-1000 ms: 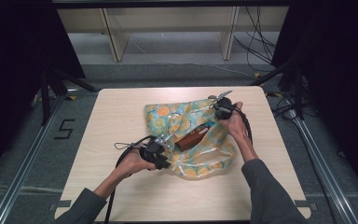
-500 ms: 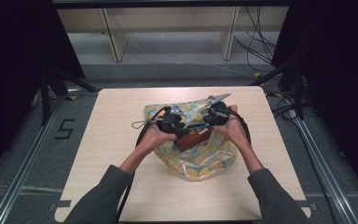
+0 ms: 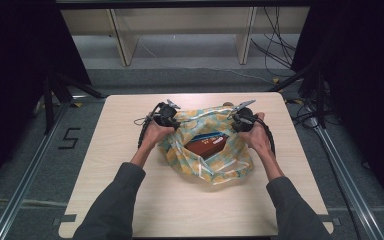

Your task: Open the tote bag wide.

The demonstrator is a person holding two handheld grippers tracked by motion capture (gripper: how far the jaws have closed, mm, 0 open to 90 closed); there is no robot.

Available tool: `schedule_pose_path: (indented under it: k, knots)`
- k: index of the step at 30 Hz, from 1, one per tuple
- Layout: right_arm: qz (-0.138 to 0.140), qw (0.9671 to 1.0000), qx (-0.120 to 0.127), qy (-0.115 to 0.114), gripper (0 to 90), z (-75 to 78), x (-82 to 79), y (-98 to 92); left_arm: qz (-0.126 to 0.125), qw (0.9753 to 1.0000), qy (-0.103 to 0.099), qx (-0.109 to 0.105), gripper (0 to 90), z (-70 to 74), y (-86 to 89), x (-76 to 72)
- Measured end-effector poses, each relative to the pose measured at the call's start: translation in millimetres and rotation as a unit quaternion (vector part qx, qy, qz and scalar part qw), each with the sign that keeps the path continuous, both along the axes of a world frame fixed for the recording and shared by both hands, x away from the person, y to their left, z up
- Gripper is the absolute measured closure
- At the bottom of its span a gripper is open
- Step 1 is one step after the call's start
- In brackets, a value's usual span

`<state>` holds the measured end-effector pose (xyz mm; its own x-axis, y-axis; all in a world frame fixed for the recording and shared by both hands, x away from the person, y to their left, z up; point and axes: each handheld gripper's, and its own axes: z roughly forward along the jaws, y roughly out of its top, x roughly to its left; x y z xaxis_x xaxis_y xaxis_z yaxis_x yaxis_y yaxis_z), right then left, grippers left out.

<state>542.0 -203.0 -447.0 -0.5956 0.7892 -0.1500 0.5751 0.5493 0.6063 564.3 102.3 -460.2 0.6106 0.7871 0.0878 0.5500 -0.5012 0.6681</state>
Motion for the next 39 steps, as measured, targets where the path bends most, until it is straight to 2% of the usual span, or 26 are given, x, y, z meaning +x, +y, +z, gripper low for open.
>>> schedule_pose_path:
  k: [1,2,3,4,5,7,8,9,11,12,14,15,16,19,23,25,26,27,29,30,31,32,34,35,38,39]
  knots:
    - [0.006,1.0000,-0.005,-0.007,88.4,-0.7,1.1,-2.9,0.006,1.0000,0.000,-0.004,73.5,-0.3,5.7,-0.4]
    - [0.001,0.9999,-0.011,-0.003,88.5,-0.7,1.8,-6.6,0.010,0.9999,-0.001,0.000,73.9,0.4,10.2,-0.8]
    - [-0.016,0.9999,-0.005,0.003,88.8,-1.1,1.5,-8.4,0.011,0.9999,-0.002,0.004,74.3,0.8,15.3,-0.4]
    - [-0.012,0.9999,-0.007,0.002,89.2,-2.3,3.8,-13.1,0.017,0.9998,0.000,0.005,74.7,0.9,20.7,0.0]
    - [-0.016,0.9998,-0.011,0.005,89.4,-3.2,5.0,-17.3,0.027,0.9996,0.001,-0.002,75.6,1.1,26.2,0.2]
    - [-0.035,0.9992,0.002,0.016,89.9,-7.2,5.7,-21.2,0.040,0.9992,0.006,-0.010,76.2,1.0,36.2,1.2]
    - [-0.030,0.9994,-0.006,0.017,90.0,-8.9,7.4,-24.7,0.044,0.9990,0.004,-0.005,77.9,1.3,40.3,1.5]
    - [-0.038,0.9991,-0.003,0.021,90.0,-10.1,7.8,-25.7,0.046,0.9989,0.008,-0.007,79.1,1.0,44.3,2.2]
    - [-0.040,0.9990,-0.001,0.020,90.0,-12.6,9.4,-27.6,0.051,0.9985,0.012,-0.020,80.3,1.2,48.8,1.7]
    - [-0.046,0.9985,0.002,0.029,90.0,-13.3,8.0,-26.5,0.048,0.9986,0.010,-0.019,81.3,1.7,49.8,0.7]
    - [-0.030,0.9994,-0.003,0.018,90.0,-13.5,8.7,-26.7,0.042,0.9988,0.010,-0.021,82.3,2.7,50.0,0.2]
    - [-0.042,0.9987,0.010,0.025,90.0,-11.4,6.7,-24.1,0.042,0.9989,0.008,-0.021,82.3,4.0,49.9,-0.2]
    - [-0.030,0.9993,0.010,0.019,90.0,-10.1,7.0,-24.5,0.041,0.9988,0.006,-0.025,82.5,5.1,49.3,-0.7]
    - [-0.020,0.9996,0.021,0.007,89.9,-3.8,4.3,-22.8,0.033,0.9989,0.002,-0.032,82.5,10.1,46.8,-3.5]
    - [-0.017,0.9984,0.052,0.009,89.3,8.7,-3.5,-20.8,0.015,0.9987,-0.011,-0.047,82.1,24.7,43.1,-12.2]
    - [-0.013,0.9974,0.071,-0.008,89.0,13.3,-7.5,-18.9,-0.002,0.9985,-0.017,-0.051,81.1,33.7,42.1,-18.4]
    - [-0.014,0.9972,0.073,0.007,88.9,18.6,-10.1,-19.1,-0.010,0.9983,-0.020,-0.054,80.8,39.6,42.3,-22.9]
    - [-0.005,0.9962,0.085,-0.015,88.7,18.5,-11.0,-19.0,-0.013,0.9977,-0.024,-0.062,80.6,42.7,42.2,-25.7]
    - [0.002,0.9966,0.082,-0.001,88.3,24.8,-15.1,-19.8,-0.017,0.9955,-0.035,-0.086,80.4,49.1,38.5,-34.8]
    - [0.000,0.9953,0.096,-0.007,88.2,25.6,-17.3,-18.3,-0.026,0.9953,-0.038,-0.085,80.2,52.7,37.4,-39.8]
    - [0.010,0.9956,0.092,-0.011,87.9,28.5,-18.9,-19.3,-0.031,0.9946,-0.042,-0.090,79.7,55.3,36.2,-44.9]
    - [0.010,0.9950,0.100,-0.005,87.8,31.0,-22.0,-18.5,-0.037,0.9939,-0.047,-0.093,79.6,57.8,35.4,-50.2]
    - [0.022,0.9943,0.102,-0.019,87.6,32.7,-25.6,-17.6,-0.045,0.9919,-0.049,-0.108,79.1,60.8,34.5,-60.0]
    - [0.024,0.9938,0.106,-0.024,87.4,33.9,-28.1,-16.4,-0.049,0.9914,-0.049,-0.111,79.1,61.6,34.6,-63.1]
    - [0.031,0.9930,0.112,-0.019,86.7,40.2,-35.7,-14.2,-0.061,0.9901,-0.057,-0.113,78.3,61.8,36.3,-77.5]
    - [0.040,0.9936,0.104,-0.021,86.5,43.2,-38.8,-14.7,-0.062,0.9898,-0.057,-0.115,77.4,61.3,37.2,-80.6]
